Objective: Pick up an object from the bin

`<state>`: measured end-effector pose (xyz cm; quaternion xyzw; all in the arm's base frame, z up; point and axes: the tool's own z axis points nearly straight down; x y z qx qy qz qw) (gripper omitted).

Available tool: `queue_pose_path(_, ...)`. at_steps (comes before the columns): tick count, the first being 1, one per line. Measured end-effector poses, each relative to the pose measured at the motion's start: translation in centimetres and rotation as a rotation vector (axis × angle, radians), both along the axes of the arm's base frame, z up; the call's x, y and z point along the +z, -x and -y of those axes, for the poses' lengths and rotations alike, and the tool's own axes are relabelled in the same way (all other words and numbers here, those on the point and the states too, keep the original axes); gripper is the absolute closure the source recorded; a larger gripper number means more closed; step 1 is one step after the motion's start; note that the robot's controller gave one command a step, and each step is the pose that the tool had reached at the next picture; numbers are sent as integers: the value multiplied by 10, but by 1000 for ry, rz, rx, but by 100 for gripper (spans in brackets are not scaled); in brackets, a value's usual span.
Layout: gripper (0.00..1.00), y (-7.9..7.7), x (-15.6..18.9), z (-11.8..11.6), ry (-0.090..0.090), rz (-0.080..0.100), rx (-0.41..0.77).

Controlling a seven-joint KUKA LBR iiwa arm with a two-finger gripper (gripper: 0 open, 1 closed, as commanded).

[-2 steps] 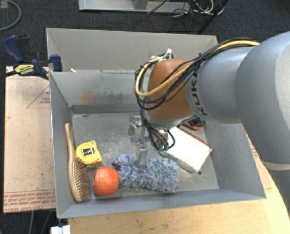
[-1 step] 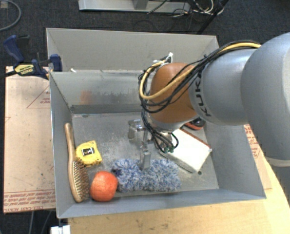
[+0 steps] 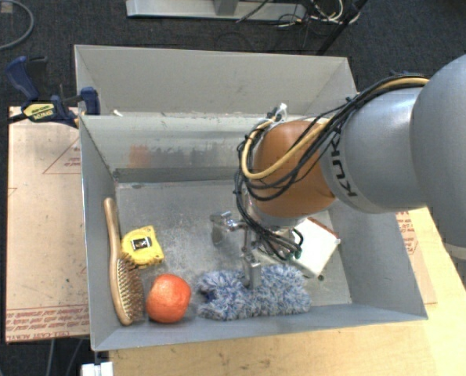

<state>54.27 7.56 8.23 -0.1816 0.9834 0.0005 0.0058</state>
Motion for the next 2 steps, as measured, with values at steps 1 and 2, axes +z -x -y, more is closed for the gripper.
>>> queue_pose_path(1, 0, 17, -4, 2, -5, 0, -226)
queue_pose_path(2, 0, 28, -8, 3, -9, 1, -405)
